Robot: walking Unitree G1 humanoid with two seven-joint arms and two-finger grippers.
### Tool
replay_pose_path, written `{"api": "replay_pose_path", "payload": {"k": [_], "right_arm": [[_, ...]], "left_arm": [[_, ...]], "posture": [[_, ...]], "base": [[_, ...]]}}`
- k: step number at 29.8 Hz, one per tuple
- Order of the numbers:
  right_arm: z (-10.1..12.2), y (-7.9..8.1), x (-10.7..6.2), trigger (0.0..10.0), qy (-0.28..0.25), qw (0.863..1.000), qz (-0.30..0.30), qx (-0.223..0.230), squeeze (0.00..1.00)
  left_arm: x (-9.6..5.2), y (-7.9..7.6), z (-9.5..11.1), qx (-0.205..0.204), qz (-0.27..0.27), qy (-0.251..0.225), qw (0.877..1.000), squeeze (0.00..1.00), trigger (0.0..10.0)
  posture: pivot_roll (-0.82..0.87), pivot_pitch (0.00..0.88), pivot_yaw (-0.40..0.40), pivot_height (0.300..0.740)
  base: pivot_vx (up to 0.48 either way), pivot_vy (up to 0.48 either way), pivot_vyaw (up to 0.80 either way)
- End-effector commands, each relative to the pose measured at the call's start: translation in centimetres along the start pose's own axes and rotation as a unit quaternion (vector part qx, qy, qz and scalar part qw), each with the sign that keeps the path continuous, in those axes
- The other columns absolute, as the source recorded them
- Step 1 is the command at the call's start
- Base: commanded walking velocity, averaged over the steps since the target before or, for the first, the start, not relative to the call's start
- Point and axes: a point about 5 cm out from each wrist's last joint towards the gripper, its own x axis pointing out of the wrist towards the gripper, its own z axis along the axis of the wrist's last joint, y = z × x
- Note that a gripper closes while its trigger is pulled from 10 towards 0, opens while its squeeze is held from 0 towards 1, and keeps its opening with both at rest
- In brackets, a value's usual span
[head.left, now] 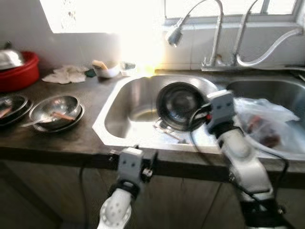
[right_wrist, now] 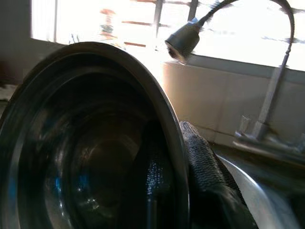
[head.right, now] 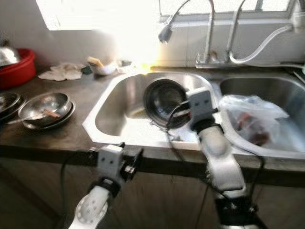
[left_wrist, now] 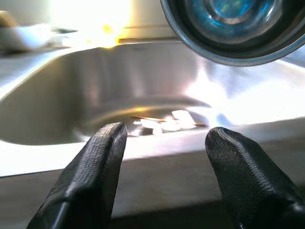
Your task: Kitchen organization
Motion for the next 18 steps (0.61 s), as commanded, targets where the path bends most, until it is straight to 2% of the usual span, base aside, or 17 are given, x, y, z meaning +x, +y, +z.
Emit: {"api": "replay_pose_path", "payload": {"k": [1,3,6,8,14,16,18], "right_arm": [[0.8,1.1,0.8,10.0,-0.005,1.000,0.025,0.008,0.00],[0.8,1.0,0.9,10.0,-0.003,1.000,0.024,0.006,0.00],[0.5,0.0,1.5,10.0,0.018,0.999,0.009,0.024,0.00],[0.3,-0.4,1.7,10.0,0.030,0.999,0.008,0.020,0.00],[-0.9,-1.5,2.3,10.0,0.085,0.996,0.003,0.014,0.00],[-1.8,-2.3,2.5,10.0,0.126,0.992,-0.008,0.025,0.00],[-2.2,-2.5,2.6,10.0,0.142,0.990,-0.004,0.015,0.00]], "left_arm": [[-0.2,0.7,-0.1,0.006,0.011,0.003,1.000,0.00,10.0],[-0.2,0.7,-0.1,0.006,0.011,0.003,1.000,0.00,10.0],[-0.2,0.7,-0.1,0.007,0.013,0.003,1.000,0.00,10.0],[-0.3,0.6,-0.1,0.006,0.013,0.003,1.000,0.00,10.0],[-0.3,0.5,-0.2,0.007,0.010,0.007,1.000,0.00,10.0],[-0.3,0.5,-0.2,0.007,0.010,0.007,1.000,0.00,10.0],[-0.4,0.5,-0.2,0.008,0.010,0.007,1.000,0.00,10.0]], "posture": [[0.03,0.038,-0.007,0.740],[0.03,0.038,-0.008,0.740],[0.04,0.036,-0.009,0.740],[0.03,0.035,-0.009,0.740],[0.04,0.034,-0.011,0.740],[0.04,0.038,-0.012,0.740],[0.04,0.039,-0.013,0.740]], "base": [[0.326,0.000,0.74],[0.326,0.000,0.74],[0.323,0.000,0.00],[0.277,0.000,0.00],[0.000,0.000,0.00],[0.000,0.000,0.00],[0.000,0.000,0.00]]}}
